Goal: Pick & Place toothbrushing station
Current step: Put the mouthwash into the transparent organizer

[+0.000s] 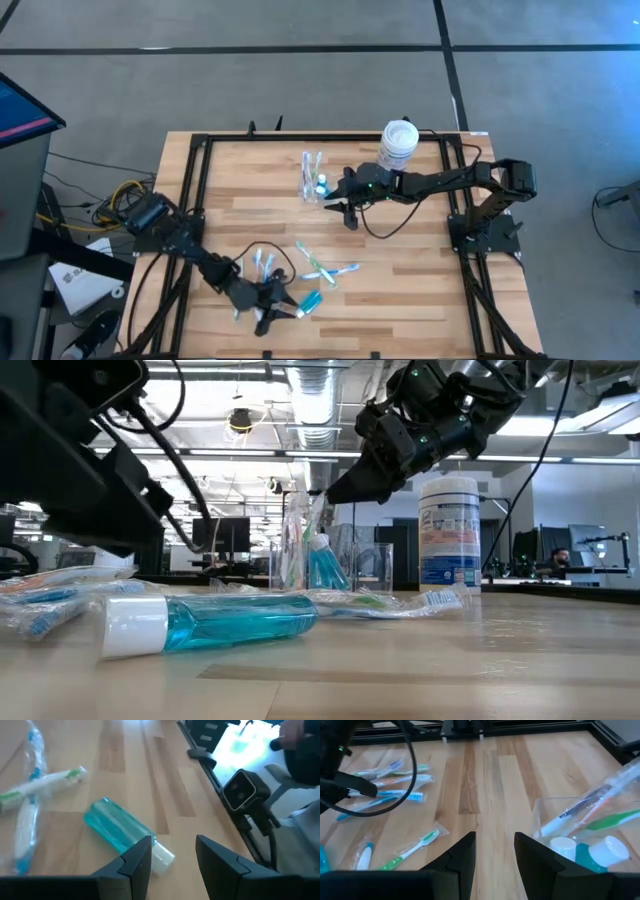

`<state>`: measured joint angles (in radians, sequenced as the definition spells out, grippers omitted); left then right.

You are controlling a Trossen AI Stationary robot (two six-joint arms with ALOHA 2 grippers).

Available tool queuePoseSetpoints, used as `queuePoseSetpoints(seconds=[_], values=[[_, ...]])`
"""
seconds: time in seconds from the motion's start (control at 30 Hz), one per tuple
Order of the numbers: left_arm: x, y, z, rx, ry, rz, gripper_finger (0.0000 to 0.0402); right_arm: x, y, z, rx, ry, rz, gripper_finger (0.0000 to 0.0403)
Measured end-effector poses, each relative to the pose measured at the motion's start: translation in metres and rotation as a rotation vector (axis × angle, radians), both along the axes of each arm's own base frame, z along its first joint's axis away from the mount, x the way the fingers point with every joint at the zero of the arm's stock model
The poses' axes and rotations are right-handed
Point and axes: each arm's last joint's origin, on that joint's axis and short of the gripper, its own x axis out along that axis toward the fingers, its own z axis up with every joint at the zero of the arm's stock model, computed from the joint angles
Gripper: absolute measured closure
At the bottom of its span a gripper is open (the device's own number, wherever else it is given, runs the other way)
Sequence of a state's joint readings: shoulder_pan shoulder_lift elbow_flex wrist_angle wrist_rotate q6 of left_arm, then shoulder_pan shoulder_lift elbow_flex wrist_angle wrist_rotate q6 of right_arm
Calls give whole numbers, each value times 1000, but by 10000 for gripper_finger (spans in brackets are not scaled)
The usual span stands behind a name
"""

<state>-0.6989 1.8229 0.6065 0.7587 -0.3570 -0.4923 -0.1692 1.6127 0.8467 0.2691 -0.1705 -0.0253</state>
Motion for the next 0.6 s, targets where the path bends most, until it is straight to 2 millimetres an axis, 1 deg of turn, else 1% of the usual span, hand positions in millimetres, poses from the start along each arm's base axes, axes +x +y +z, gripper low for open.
queuePoseSetpoints(seconds=[0.1, 0.27, 0.4, 0.6], values=[[3, -8, 4, -29, 33, 13, 253, 0, 0, 0, 10, 0, -6, 276], [5, -19, 7, -24, 99, 65, 253, 0, 0, 0, 14, 0, -8, 276], [4, -20, 6, -16, 136, 136, 253, 0, 0, 0, 16, 1, -9, 276], [4, -20, 6, -64, 146, 168, 253, 0, 0, 0, 16, 1, -9, 276]])
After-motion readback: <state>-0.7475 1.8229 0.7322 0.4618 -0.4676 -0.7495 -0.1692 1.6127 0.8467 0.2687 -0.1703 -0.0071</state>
